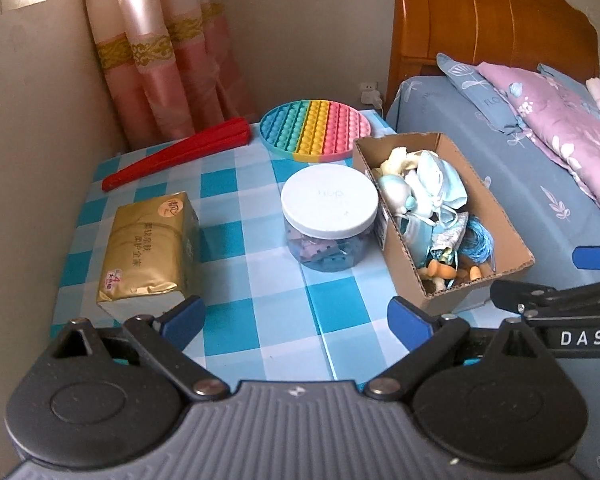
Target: Organize soft objects
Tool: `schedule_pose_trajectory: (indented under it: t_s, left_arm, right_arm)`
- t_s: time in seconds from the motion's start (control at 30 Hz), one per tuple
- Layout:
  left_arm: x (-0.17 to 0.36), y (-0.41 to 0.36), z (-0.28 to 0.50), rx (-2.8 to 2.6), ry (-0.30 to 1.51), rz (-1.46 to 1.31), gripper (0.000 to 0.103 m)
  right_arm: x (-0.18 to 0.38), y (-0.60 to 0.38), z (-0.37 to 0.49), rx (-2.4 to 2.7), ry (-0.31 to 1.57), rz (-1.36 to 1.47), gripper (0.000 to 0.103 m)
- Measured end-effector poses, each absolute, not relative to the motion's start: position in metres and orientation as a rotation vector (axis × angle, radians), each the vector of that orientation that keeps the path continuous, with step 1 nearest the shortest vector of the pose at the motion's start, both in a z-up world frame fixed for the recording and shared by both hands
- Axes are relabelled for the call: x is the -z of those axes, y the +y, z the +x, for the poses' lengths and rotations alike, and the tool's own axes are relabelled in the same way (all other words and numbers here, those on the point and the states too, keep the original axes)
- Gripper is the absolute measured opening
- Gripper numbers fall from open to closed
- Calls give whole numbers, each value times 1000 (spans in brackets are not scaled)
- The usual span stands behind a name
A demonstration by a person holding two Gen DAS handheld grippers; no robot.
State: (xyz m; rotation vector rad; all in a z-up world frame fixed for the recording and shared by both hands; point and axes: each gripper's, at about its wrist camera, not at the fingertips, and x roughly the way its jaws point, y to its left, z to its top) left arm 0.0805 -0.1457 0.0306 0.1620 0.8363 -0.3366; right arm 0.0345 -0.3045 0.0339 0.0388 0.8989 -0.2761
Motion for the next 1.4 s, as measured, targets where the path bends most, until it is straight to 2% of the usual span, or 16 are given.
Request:
schedule_pose_trajectory:
  t_s: [1.4]
  left_arm:
    - [-42,-146,69,323,821,147,97]
  right_arm:
    - [-43,-303,26,291,862,39,103]
